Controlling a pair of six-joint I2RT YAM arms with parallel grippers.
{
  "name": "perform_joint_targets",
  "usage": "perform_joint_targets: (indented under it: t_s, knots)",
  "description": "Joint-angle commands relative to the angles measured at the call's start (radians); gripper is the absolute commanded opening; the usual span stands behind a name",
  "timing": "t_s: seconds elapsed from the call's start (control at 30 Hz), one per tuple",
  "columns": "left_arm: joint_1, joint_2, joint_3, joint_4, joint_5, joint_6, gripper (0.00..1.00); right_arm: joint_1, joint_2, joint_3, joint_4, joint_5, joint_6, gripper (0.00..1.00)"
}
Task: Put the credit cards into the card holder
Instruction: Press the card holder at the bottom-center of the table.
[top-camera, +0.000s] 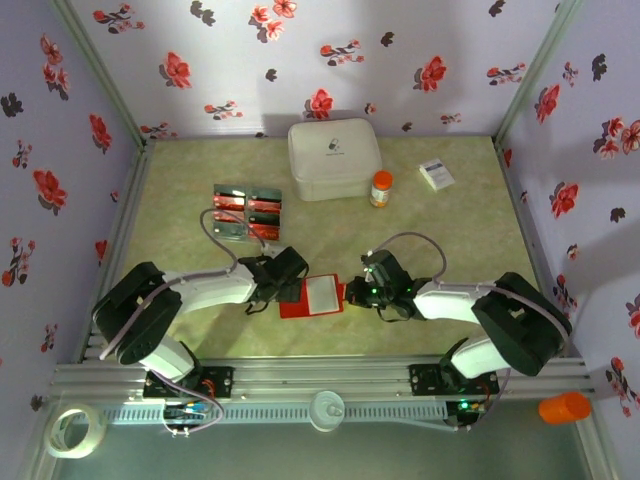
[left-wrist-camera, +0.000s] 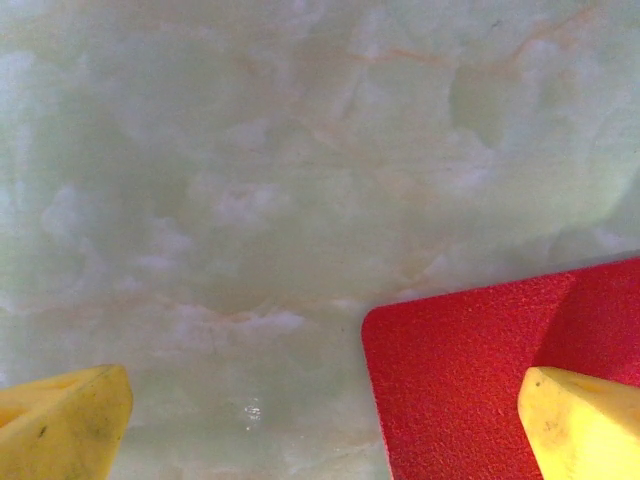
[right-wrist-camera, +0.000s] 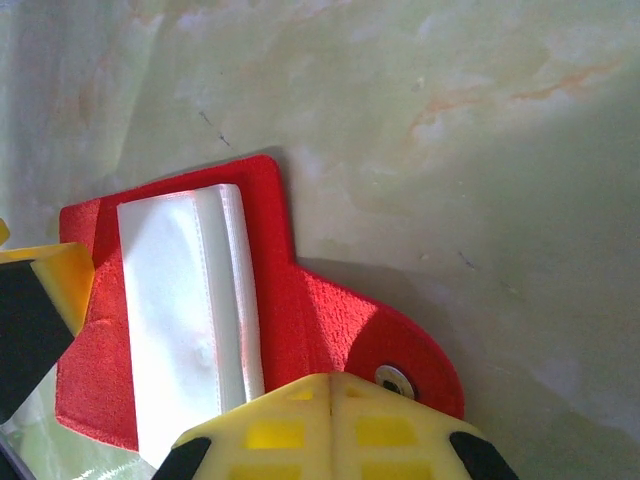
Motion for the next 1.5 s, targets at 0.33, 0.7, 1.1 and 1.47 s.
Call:
perform_joint_targets:
  t_s: [0.33, 0.7, 1.1, 1.47]
  knots:
    - [-0.018, -0.163, 0.223, 0.150, 0.235, -0.119, 1.00, 0.000, 0.004, -0.037, 0.033, -0.001, 0.005, 0.02]
    - [-0.112, -0.069, 0.092, 0.556, 0.327, -0.380, 1.00, 0.000, -0.006, -0.054, 0.050, 0.012, 0.023, 0.02]
    - [-0.075, -0.099, -0.193, 0.704, 0.324, -0.367, 1.00, 0.007, -0.044, -0.075, 0.071, 0.007, 0.067, 0.00]
    - [-0.055, -0.064, -0.188, 0.610, 0.327, -0.150, 1.00, 0.024, -0.145, -0.041, -0.010, 0.027, 0.073, 0.00]
